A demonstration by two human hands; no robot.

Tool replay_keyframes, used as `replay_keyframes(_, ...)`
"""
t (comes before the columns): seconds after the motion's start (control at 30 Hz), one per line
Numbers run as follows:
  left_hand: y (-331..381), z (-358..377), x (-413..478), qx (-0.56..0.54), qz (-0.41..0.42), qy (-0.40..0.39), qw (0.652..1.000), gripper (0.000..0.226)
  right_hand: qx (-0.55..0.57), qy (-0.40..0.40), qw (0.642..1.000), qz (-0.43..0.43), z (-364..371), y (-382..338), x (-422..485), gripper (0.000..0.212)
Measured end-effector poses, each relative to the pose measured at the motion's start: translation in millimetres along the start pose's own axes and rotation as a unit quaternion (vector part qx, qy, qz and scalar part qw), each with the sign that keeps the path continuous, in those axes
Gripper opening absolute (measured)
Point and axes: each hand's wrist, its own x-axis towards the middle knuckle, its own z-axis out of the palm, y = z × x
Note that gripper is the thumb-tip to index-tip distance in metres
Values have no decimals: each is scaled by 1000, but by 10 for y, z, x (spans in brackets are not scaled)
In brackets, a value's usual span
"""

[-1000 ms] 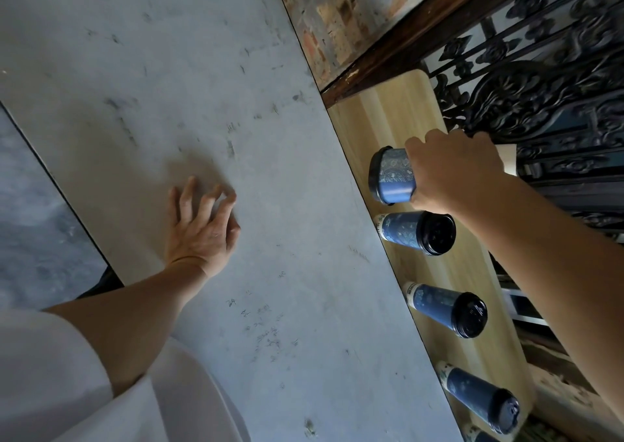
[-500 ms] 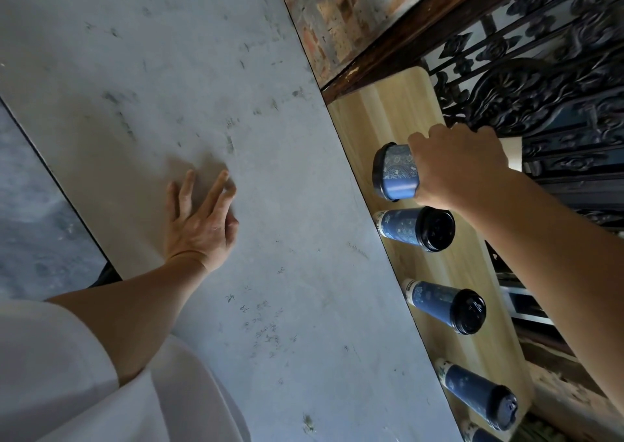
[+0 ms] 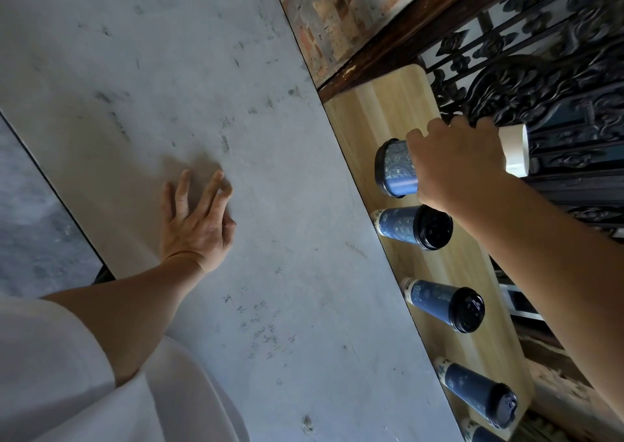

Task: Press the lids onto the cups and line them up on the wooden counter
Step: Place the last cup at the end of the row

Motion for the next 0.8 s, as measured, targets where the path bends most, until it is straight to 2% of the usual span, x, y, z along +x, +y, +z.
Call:
replay_keyframes(0.47,-39,58,5,13,18,5,1000,60,14,-4,1000,4,67,-3,-16,49)
replay_keyframes(0.8,-14,49,3,20,-2,7,1000,58,18,-11,1000,8,120,-2,-13,50)
